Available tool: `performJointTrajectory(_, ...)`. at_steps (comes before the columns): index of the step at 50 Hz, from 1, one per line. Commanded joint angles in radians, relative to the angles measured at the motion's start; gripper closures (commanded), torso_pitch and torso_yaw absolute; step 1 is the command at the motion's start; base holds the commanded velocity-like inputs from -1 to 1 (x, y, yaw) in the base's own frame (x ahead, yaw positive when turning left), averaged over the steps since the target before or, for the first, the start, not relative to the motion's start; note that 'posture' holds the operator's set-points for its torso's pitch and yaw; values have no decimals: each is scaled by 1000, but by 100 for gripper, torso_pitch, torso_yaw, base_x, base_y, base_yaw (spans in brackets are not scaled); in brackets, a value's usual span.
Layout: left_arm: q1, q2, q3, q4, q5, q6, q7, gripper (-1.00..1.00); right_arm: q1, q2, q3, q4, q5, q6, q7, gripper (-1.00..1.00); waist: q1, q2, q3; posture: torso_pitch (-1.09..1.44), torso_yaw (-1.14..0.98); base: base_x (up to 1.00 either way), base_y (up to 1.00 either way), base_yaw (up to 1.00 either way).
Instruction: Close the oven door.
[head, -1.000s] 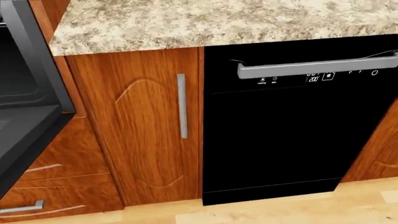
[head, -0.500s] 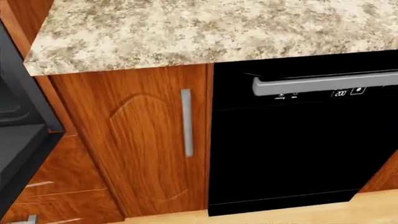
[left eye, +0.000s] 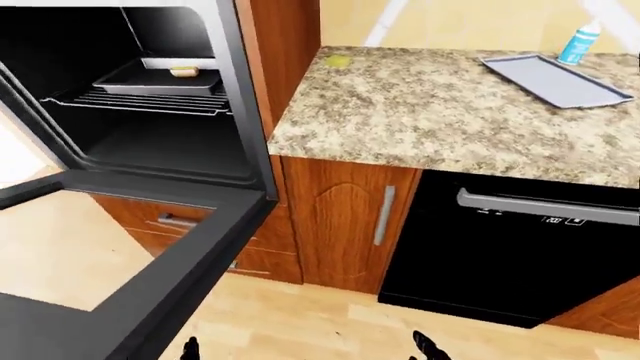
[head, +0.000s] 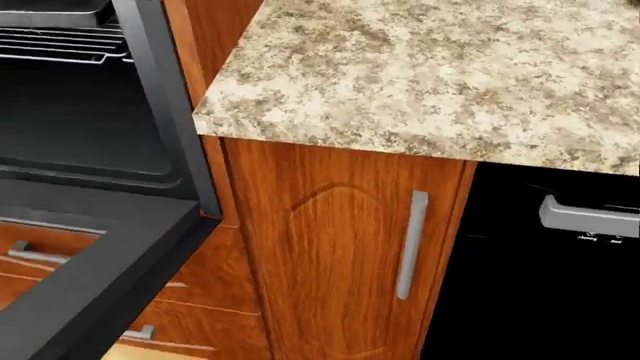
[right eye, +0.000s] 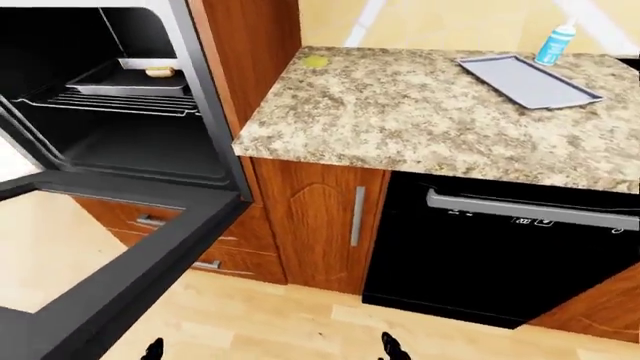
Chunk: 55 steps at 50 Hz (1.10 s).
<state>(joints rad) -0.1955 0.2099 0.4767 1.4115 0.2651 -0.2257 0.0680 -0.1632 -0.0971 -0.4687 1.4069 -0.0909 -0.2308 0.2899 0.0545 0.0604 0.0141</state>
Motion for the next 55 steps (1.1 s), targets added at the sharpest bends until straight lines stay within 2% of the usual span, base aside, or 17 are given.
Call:
performJointTrajectory(1, -22, -6, -6, -20, 3, -23, -5, -100, -4, -21, -6, -15, 5, -16, -3, -100, -7, -13, -4, 0, 0, 0, 0, 100)
performJointTrajectory(6, -23, -5, -5, -20, 2, -23, -6, -100, -5, -21, -8, -15, 9, -18, 1, -100, -11, -70, 9, 0, 0, 0, 0, 100)
performJointTrajectory(9, -23, -5, -5, -20, 1, -23, -6, -100, -3, -21, -8, -15, 9, -19, 1, -100, -19, -162, -10, 0, 0, 0, 0, 100)
performJointTrajectory(10, -23, -5, -5, -20, 1, -23, -6, -100, -2, -21, -8, -15, 9, -18, 2, -100, -30, -132, -12, 0, 0, 0, 0, 100)
performJointTrajectory(11, -23, -5, -5, -20, 1, -23, -7, -100, -3, -21, -9, -15, 10, -20, 2, -100, -36, -126, 10, 0, 0, 0, 0, 100)
performJointTrajectory(14, -22, -4, -4, -20, 0, -24, -8, -100, -3, -20, -8, -15, 10, -20, -2, -100, -38, -122, -2, 0, 0, 0, 0, 100)
performJointTrajectory(15, -23, -4, -4, -20, 0, -23, -8, -100, -7, -20, -14, -15, 17, -8, -13, -100, -70, -119, 12, 0, 0, 0, 0, 0)
performJointTrajectory(19, -22, -4, -4, -20, -1, -24, -8, -100, -6, -18, -12, -15, 19, -6, 5, -100, -72, -77, 27, 0, 0, 0, 0, 0)
performJointTrajectory(23, -22, -4, -4, -20, -1, -23, -7, -100, -6, -18, -12, -15, 23, -7, 11, -100, -83, 16, 11, 0, 0, 0, 0, 0)
performJointTrajectory(24, -22, -4, -3, -20, -2, -23, -8, -100, -6, -19, -15, -15, 26, 1, 11, -100, -80, -14, 26, 0, 0, 0, 0, 0)
performJointTrajectory(36, -23, -3, -3, -20, -2, -21, -7, -100, -6, -20, -16, -15, 33, 8, 24, -100, -73, -41, -10, 0, 0, 0, 0, 0)
performJointTrajectory(37, -23, -3, -2, -20, -3, -21, -8, -100, -6, -20, -16, -15, 33, 8, 23, -100, -71, -39, -31, 0, 0, 9, 0, 0)
performJointTrajectory(43, -23, -3, -3, -20, -2, -21, -7, -100, -7, -19, -15, -15, 32, 6, 20, -100, -68, -86, 9, 0, 0, 18, 0, 0)
performJointTrajectory(49, -22, -3, -2, -20, -2, -21, -7, -100, -7, -19, -14, -15, 30, 6, 20, -100, -60, -43, 1, 0, 0, 21, 0, 0)
performJointTrajectory(53, -21, -3, -2, -20, -2, -24, -8, -100, -7, -18, -14, -15, 29, 5, 19, -100, -61, 25, 7, 0, 0, 21, 0, 0)
performJointTrajectory(54, -20, -3, -3, -20, -1, -24, -7, -100, -7, -18, -14, -15, 29, 5, 19, -100, -59, -13, 8, 0, 0, 20, 0, 0)
performJointTrajectory(55, -22, -3, -3, -20, -1, -22, -6, -100, -7, -18, -14, -15, 29, 5, 19, -100, -57, -5, 3, 0, 0, 20, 0, 0)
